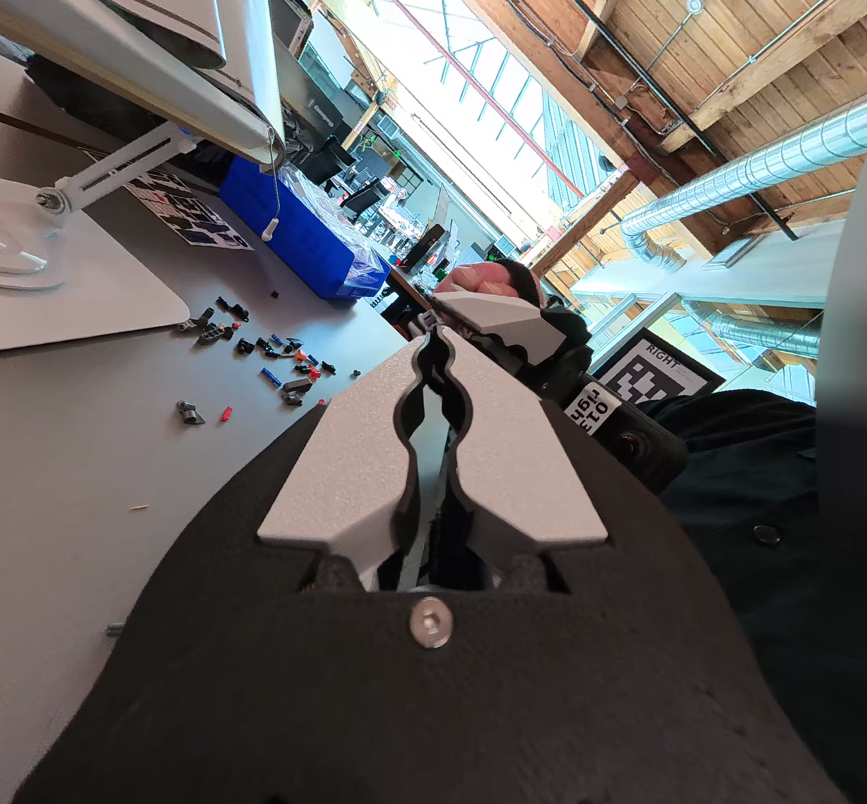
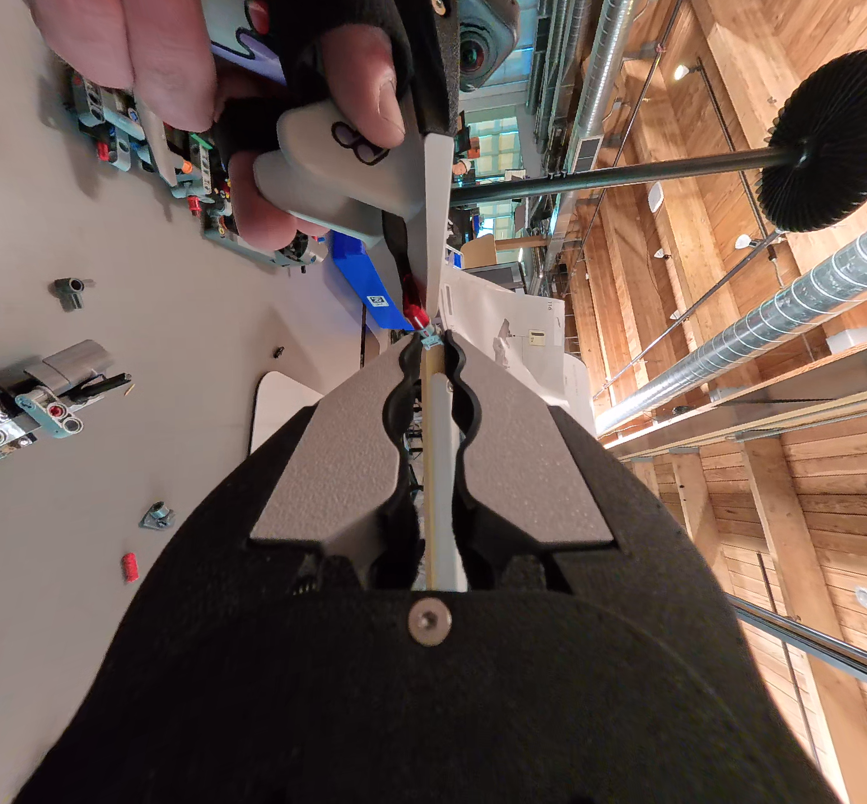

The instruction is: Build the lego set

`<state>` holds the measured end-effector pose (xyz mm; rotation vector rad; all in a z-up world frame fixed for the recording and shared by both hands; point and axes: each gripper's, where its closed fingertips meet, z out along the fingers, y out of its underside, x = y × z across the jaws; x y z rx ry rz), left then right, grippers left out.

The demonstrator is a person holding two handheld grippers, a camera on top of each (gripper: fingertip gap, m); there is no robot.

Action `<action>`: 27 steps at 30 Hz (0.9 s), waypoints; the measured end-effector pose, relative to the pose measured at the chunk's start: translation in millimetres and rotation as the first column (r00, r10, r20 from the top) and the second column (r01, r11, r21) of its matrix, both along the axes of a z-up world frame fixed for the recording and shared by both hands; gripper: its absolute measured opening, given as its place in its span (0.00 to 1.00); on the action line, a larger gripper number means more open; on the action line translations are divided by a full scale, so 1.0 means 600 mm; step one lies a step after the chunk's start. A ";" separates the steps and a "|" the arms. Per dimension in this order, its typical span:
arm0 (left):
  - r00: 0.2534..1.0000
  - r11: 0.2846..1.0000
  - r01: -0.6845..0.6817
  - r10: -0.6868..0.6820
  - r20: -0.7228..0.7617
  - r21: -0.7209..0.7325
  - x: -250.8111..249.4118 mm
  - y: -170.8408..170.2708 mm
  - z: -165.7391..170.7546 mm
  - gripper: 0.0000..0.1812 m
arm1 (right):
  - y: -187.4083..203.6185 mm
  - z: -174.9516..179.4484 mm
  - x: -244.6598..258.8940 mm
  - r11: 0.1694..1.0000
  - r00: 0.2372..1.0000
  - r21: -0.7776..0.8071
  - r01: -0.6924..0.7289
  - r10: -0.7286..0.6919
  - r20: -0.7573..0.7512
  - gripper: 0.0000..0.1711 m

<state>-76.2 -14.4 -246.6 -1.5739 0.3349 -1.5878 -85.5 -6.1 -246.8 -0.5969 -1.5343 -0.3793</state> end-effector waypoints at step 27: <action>0.948 0.993 -0.096 0.113 -0.298 0.070 -0.104 0.009 -0.064 0.00 | 0.011 -0.047 0.067 0.941 0.994 -0.319 0.109 -0.107 0.024 0.00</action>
